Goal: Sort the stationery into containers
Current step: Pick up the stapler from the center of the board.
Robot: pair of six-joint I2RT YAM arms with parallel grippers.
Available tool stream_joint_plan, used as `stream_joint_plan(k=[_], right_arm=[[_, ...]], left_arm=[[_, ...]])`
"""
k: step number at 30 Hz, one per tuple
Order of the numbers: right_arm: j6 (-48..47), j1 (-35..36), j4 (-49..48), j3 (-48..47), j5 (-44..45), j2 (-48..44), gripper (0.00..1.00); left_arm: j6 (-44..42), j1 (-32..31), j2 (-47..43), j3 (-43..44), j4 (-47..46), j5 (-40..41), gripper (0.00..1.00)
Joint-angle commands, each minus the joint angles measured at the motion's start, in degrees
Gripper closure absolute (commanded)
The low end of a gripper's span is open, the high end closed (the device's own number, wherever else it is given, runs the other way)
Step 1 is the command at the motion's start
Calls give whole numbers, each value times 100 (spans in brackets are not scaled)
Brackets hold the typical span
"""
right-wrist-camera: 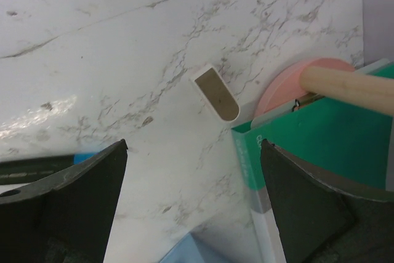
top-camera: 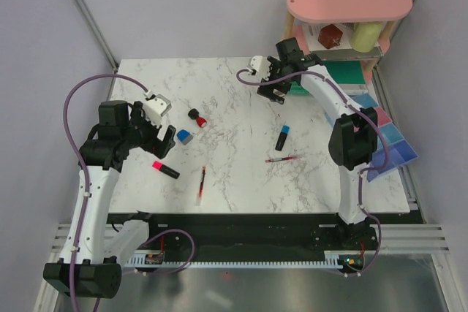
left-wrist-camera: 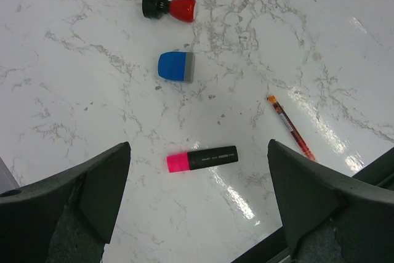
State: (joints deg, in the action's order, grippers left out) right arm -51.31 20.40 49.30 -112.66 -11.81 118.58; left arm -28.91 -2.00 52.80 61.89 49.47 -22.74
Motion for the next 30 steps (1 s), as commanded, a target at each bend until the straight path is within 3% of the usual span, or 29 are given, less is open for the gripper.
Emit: stream_joint_plan(k=[1,14,30], right_arm=[[-275,-1,-463,-668,-190,621,4],[-556,-212,-896,-1223,-137,1746,5],[-977,-450,-905,-1038,-251,2142,7]], left_arm=[[-194,-2,-24,236,53,165,1],[-291,-2,-156,60,80,578,1],[-265,-2,20,104,45,666,1]])
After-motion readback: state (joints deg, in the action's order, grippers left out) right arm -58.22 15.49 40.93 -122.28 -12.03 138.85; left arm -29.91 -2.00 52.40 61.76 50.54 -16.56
